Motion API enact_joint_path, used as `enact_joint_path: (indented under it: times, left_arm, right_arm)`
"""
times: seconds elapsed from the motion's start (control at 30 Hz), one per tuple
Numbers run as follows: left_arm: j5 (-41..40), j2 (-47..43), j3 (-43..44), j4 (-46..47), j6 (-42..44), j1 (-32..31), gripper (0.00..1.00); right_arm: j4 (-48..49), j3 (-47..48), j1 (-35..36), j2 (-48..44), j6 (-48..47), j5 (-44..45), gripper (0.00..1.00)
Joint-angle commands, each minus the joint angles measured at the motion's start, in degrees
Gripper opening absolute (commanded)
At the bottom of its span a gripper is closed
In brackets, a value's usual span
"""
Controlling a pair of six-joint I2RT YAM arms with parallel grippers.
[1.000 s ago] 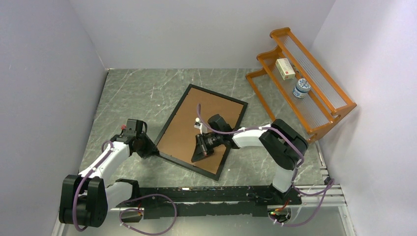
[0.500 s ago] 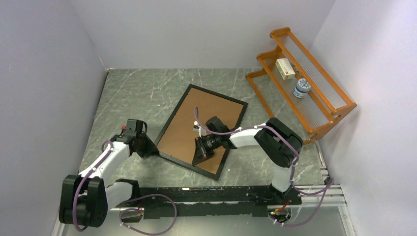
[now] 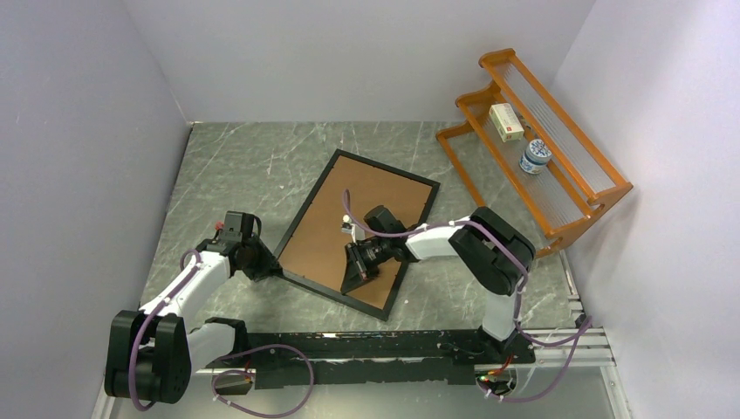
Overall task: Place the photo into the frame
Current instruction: Install the photo frame at the center of the board.
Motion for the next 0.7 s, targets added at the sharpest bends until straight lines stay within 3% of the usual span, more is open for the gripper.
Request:
enact_joint_path:
  times: [0.0, 0.13, 0.67]
  left_arm:
    - [-2.95, -0.26, 0.58, -2.71, 3.05, -0.16, 0.31]
    - [-3.20, -0.02, 0.59, -3.03, 2.62, -0.16, 0.30]
    - [-5.61, 0.30, 1.31, -4.35, 1.41, -0.16, 0.30]
  right_arm:
    - [-5.18, -0.78, -0.71, 4.30, -5.39, 6.60, 0.09]
    - [-5.32, -1.40, -1.80, 4.96, -6.35, 7.66, 0.15]
    - [-9.85, -2.05, -5.72, 2.79, -8.98, 11.60, 0.22]
